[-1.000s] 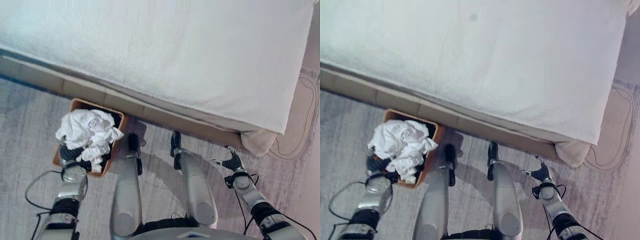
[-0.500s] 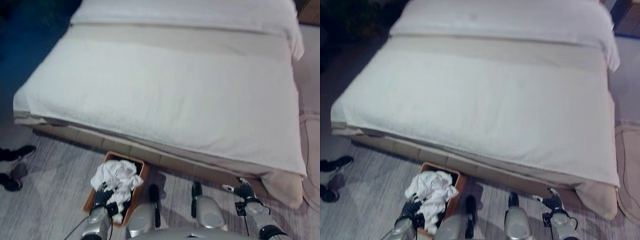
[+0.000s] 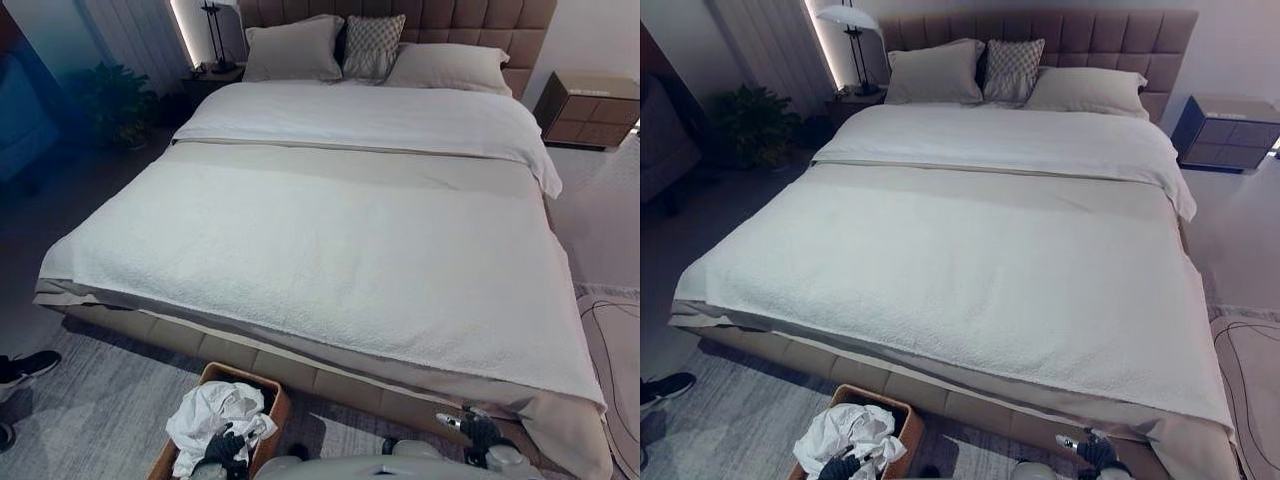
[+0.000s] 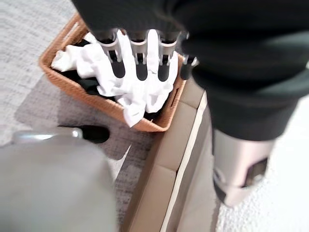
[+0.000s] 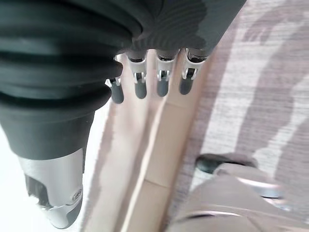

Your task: Pick up clothes into the bucket

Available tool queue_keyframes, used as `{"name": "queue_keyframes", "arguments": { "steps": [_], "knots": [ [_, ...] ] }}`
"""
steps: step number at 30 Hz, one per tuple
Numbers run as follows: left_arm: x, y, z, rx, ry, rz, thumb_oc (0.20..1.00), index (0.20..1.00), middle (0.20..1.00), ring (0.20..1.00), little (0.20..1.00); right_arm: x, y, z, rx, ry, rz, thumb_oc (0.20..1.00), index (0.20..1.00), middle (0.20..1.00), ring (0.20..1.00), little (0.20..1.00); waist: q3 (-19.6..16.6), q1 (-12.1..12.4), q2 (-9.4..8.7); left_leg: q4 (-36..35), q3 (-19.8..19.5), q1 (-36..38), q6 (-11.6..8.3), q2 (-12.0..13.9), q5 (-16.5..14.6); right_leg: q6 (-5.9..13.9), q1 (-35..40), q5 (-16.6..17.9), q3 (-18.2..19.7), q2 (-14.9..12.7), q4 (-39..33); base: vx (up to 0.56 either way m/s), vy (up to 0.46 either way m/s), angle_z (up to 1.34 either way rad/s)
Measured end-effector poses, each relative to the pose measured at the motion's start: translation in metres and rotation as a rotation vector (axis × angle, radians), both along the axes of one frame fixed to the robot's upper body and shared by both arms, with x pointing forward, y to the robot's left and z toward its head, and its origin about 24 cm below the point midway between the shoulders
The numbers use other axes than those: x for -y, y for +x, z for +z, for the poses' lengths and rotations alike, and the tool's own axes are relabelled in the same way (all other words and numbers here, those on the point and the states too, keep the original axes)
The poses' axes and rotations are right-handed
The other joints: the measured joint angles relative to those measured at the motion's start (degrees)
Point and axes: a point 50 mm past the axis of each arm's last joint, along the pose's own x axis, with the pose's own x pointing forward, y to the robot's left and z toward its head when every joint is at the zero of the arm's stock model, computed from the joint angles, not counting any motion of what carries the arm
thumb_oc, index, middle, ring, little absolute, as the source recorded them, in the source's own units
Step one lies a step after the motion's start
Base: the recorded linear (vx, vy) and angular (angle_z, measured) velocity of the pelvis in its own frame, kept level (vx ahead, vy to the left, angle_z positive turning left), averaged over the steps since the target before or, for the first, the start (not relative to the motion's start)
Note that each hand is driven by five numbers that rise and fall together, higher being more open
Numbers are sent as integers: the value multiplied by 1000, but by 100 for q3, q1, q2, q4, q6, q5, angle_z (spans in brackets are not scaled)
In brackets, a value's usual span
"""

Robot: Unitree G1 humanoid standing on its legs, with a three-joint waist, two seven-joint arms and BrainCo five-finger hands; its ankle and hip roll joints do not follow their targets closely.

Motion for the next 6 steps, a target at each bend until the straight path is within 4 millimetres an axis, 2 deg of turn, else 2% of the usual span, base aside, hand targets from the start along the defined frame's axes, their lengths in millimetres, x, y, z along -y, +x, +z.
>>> {"name": "queue_keyframes", "arguments": {
  "steps": [6],
  "knots": [
    [1, -2, -1, -11, -11, -12, 1000, 1000, 1000, 1000, 1000, 0, -8, -2, -27, 3, -5, 1000, 1000, 1000, 1000, 1000, -93, -7, -16, -17, -3, 8, 19, 1, 14, 4, 6, 4, -3, 0, -2, 0, 0, 0]
  ]
}}
